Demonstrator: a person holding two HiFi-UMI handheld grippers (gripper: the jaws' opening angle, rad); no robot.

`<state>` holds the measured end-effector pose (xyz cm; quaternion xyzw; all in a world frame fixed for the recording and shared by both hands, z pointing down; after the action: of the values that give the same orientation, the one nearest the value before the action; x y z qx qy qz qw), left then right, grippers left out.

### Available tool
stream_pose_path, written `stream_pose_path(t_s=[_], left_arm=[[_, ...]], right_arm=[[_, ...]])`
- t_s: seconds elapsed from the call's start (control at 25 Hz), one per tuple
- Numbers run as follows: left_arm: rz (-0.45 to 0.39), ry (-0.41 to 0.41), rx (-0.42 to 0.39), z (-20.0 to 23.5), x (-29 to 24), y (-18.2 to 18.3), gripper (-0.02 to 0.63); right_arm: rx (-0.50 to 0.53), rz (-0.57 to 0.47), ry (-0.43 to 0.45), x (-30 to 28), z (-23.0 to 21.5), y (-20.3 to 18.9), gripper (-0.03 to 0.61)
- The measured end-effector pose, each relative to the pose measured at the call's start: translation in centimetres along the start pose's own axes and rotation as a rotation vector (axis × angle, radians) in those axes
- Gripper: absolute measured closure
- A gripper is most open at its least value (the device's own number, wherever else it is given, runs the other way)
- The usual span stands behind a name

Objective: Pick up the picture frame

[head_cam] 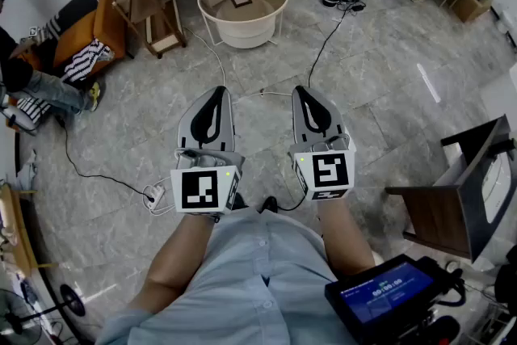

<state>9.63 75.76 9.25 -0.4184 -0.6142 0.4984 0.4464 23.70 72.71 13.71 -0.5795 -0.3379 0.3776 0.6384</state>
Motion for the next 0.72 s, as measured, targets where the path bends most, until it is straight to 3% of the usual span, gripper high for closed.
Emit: stream_pose_path(t_s=[0.4,0.72], left_arm=[[0.028,-0.009,-0.003,-1.0,-0.6,-1.0,0.603],[0.074,0.012,0.03,2.6,-3.5,-4.7,0.603]], right_arm=[[-0.007,-0.025,-0.012,0.3,-1.6,-0.3,0.566],[-0.044,0.026,-0.074,-4.0,-3.3,-3.0,0.565]])
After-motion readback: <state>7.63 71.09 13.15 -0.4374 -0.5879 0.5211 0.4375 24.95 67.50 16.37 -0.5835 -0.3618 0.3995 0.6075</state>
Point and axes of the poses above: the fingertips, and each gripper's own axes: x backward along the fingers, z to its left, y out of its top, the point moved 2 cm from there along x, backward along the fingers, and after that the axes turned 2 degrees about -z, right-handed, at the moved point
